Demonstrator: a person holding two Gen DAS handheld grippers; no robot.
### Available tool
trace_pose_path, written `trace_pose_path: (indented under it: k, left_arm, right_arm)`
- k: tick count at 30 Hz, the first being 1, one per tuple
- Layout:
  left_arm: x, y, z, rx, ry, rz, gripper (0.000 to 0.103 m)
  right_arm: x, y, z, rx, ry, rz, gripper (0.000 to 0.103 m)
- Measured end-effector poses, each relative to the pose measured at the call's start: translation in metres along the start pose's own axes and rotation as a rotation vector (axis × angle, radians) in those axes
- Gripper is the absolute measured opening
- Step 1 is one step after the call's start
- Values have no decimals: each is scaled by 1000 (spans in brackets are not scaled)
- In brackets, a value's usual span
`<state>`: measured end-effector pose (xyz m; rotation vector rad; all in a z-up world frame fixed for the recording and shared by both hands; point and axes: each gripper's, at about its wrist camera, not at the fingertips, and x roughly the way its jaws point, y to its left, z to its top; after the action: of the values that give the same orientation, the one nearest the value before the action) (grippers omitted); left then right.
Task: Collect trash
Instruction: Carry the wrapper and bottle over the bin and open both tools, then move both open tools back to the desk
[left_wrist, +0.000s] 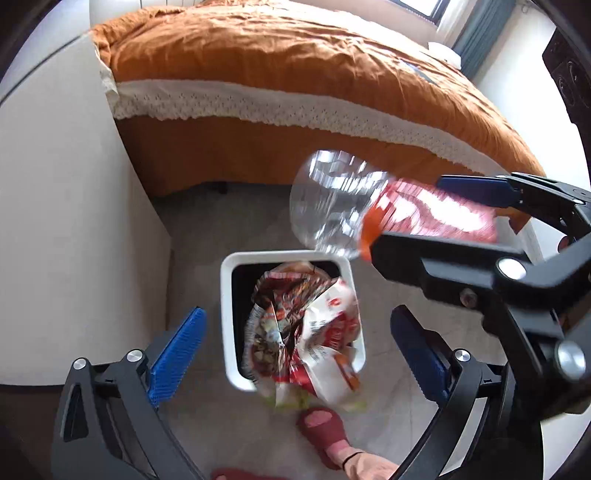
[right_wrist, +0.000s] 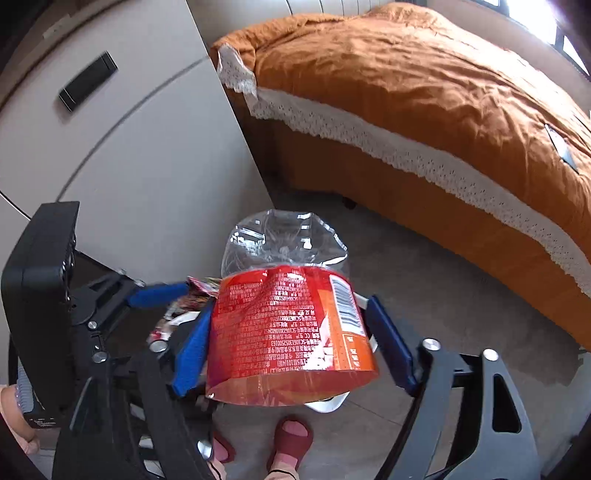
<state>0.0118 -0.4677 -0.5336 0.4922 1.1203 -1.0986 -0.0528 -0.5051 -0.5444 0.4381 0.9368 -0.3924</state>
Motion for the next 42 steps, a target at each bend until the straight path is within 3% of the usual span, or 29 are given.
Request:
trace_pose_path:
  k: [3, 8, 15, 20, 29, 34, 39, 42]
  left_arm:
    - [20, 7, -4, -20, 23, 19, 98]
    - [28, 13, 1, -57, 40, 29, 98]
    - [-5, 13, 13, -93, 10, 63, 98]
    - [-47, 11, 24, -113, -42, 85, 98]
    - [-161, -4, 42, -111, -153, 163, 98]
    - [-245, -11, 39, -170, -232, 227, 98]
    - [-326, -5, 25, -279, -322, 297, 98]
    - [-370, 2, 12, -330, -368, 389, 98]
  right_arm:
    - [23, -9, -10, -3, 32, -11, 99]
    - [29, -13, -15, -21, 56, -16, 99]
    - [6, -5, -3, -36, 34, 0, 99]
    - [-34, 9, 12, -37, -19, 11, 99]
    - [-137, 46, 45, -40, -148, 78, 99]
    - [-200, 74, 62, -60, -235, 140, 99]
    - [-256, 120, 80, -196, -300, 246, 99]
    - [-280, 153, 90, -280, -350, 299, 99]
